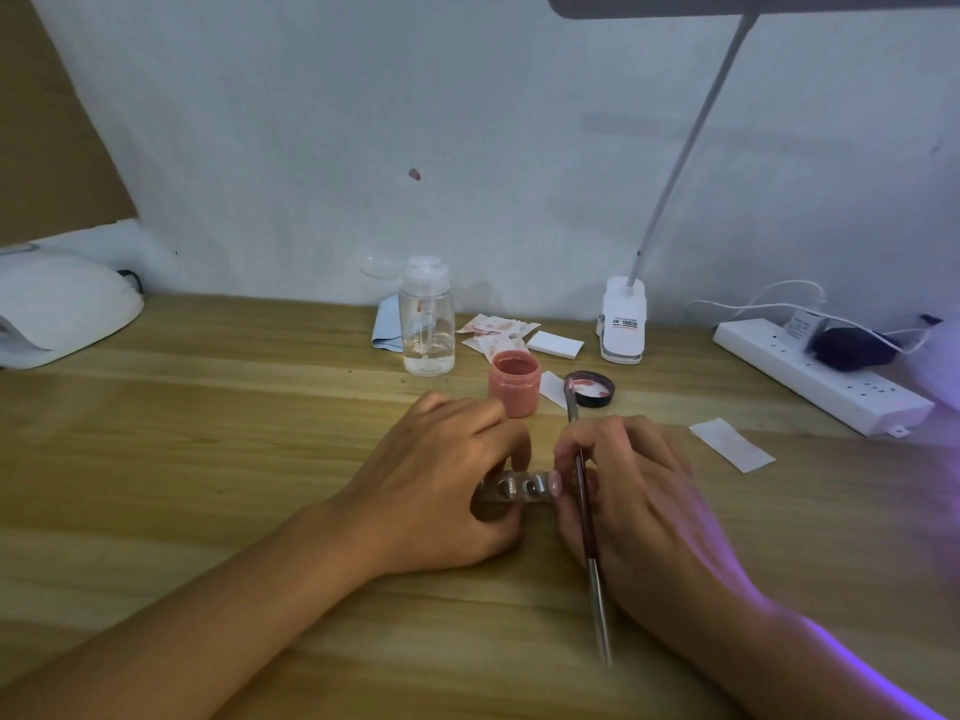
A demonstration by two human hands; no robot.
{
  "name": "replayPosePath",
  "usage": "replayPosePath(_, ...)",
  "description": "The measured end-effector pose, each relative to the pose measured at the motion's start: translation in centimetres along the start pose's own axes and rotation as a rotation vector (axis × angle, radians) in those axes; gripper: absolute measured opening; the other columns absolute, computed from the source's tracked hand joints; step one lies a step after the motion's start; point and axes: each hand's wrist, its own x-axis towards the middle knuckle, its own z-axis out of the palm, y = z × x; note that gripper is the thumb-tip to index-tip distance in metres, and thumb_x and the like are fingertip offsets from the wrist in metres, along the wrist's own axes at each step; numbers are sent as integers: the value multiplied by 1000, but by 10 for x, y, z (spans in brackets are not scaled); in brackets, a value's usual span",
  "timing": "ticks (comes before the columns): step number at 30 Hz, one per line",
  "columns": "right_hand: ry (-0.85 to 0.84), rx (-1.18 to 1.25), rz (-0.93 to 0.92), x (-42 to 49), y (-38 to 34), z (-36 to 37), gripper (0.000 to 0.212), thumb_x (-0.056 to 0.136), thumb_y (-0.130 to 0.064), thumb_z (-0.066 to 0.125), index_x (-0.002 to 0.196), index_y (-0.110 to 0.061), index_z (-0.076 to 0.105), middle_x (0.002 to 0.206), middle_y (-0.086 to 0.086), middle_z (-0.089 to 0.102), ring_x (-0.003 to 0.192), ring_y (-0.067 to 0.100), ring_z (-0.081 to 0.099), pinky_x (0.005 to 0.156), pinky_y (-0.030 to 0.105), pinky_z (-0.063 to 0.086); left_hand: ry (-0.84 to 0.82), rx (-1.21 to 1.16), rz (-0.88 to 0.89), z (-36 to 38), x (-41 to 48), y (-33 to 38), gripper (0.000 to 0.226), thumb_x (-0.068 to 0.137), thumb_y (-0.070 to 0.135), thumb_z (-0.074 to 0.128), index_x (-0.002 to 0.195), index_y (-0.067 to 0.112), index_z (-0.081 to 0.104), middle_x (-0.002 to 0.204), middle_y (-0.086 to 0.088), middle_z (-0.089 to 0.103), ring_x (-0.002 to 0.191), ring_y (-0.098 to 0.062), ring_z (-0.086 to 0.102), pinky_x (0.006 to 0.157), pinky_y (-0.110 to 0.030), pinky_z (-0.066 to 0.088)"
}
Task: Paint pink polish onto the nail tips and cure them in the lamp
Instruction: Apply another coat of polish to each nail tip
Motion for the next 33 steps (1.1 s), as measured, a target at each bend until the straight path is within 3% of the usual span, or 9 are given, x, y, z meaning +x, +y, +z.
replayPosePath(5, -13, -22, 6, -1, 1, 1, 40, 74, -7, 75, 100, -20, 47, 82, -14, 58, 92, 10, 47, 81, 25, 33, -15, -9, -12, -1, 0, 2, 26, 72, 50, 60, 90, 33, 54, 82, 19, 45, 76, 1, 36, 79, -31, 43)
replayPosePath(10, 5, -45, -1, -1, 1, 3, 31, 77, -8, 73, 99, -15, 53, 83, -11, 60, 92, 14, 50, 82, 28, 38, -35, -8, -36, 1, 0, 0, 25, 72, 50, 58, 90, 34, 52, 81, 21, 39, 75, 3, 32, 79, -27, 39)
replayPosePath(15, 12, -41, 5, -2, 2, 3, 41, 74, -18, 75, 108, -12, 53, 84, -11, 60, 102, 16, 50, 88, 25, 38, -67, -49, -128, 5, 0, -2, 24, 71, 53, 55, 88, 37, 52, 77, 22, 39, 74, 1, 38, 79, -23, 33)
replayPosePath(18, 41, -52, 25, -2, 0, 1, 50, 76, -29, 71, 117, -9, 50, 93, -4, 62, 110, 23, 52, 92, 33, 44, -90, -99, -206, 7, 0, -6, 27, 70, 55, 53, 88, 36, 54, 79, 20, 47, 75, 0, 46, 86, -25, 37)
replayPosePath(24, 164, -24, 133, -1, -4, -2, 52, 69, -20, 82, 108, -4, 52, 83, 1, 57, 92, 23, 54, 83, 35, 45, -100, -263, -290, 9, 1, -10, 33, 61, 59, 51, 90, 44, 49, 87, 25, 53, 81, 9, 52, 78, -25, 37)
replayPosePath(28, 51, 54, 189, 0, -2, -2, 54, 63, -17, 83, 103, -11, 47, 80, -7, 55, 74, 13, 57, 73, 30, 46, -46, -416, -341, 14, 3, -11, 23, 66, 57, 64, 81, 42, 57, 84, 22, 60, 82, 3, 58, 67, -18, 43)
replayPosePath(33, -106, 186, 259, -1, 5, 4, 48, 79, -19, 71, 106, -24, 33, 90, -22, 56, 84, 4, 60, 83, 33, 49, -33, -462, -343, 16, 2, -13, 17, 73, 36, 79, 75, 37, 62, 74, 22, 60, 74, 0, 58, 63, -21, 43)
